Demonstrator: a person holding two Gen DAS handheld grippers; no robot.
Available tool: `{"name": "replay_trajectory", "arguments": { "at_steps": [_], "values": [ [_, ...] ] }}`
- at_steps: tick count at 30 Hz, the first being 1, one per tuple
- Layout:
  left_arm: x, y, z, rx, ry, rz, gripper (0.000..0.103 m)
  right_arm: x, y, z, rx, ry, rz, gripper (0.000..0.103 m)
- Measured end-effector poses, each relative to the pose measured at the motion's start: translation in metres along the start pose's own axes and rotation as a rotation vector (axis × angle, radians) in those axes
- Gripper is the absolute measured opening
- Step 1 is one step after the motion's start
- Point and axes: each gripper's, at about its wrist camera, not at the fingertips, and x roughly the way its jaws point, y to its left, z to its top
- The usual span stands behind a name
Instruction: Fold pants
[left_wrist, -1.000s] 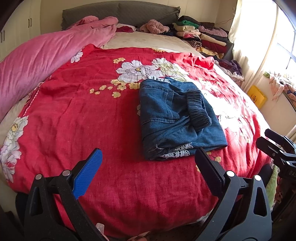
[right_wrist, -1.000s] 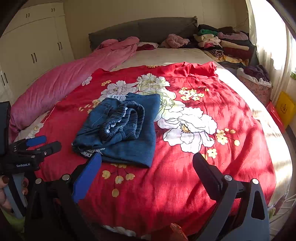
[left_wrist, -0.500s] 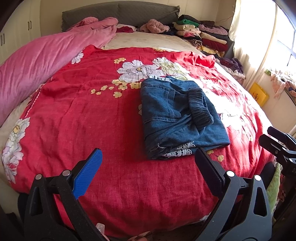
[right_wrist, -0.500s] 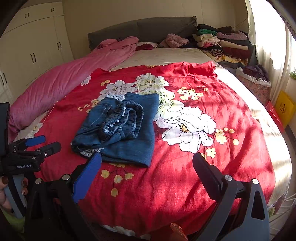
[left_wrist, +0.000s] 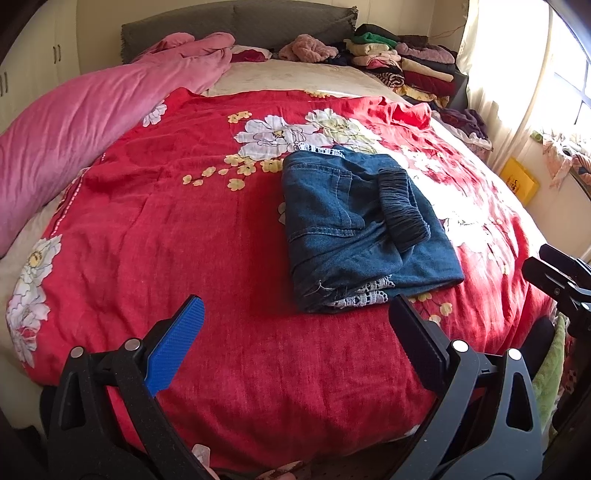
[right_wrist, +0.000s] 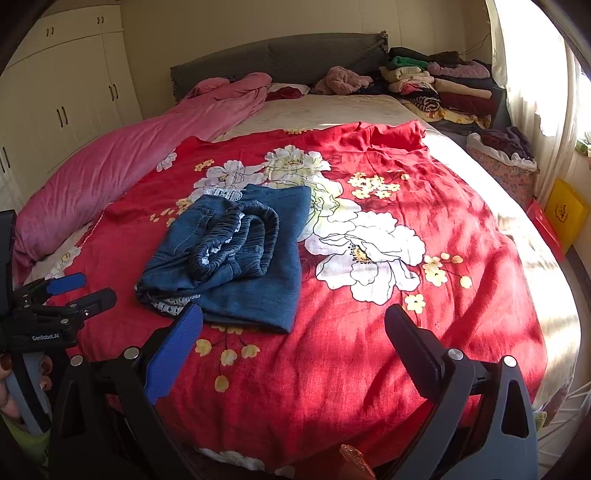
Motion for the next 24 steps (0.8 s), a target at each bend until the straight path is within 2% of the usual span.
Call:
{"name": "replay_trajectory", "arguments": {
  "at_steps": [7,10,12,15,20,24],
  "values": [
    [0.011,0.014,0.001,-0.039,0.036,0.001,0.094,0.006,-0.016,0.003,0.024,0.006,-0.034,0.098],
    [0.018,0.034,0.004,-0.082,0.051,0.067,0.094,0.011,-0.039,0.007,0.075,0.015,-0.036,0.098],
    [0.024,0.052,0.009,-0.114,0.054,0.11,0.094,0.014,-0.061,0.012,0.102,0.014,-0.084,0.098],
    [0.032,0.094,0.025,-0.196,0.04,0.182,0.094,0.022,-0.105,0.024,0.158,0.012,-0.174,0.098],
    [0.063,0.182,0.066,-0.318,0.034,0.403,0.094,0.054,-0.202,0.049,0.269,0.045,-0.334,0.098],
    [0.096,0.24,0.093,-0.405,0.044,0.514,0.094,0.095,-0.29,0.067,0.374,0.094,-0.48,0.098]
  ]
}}
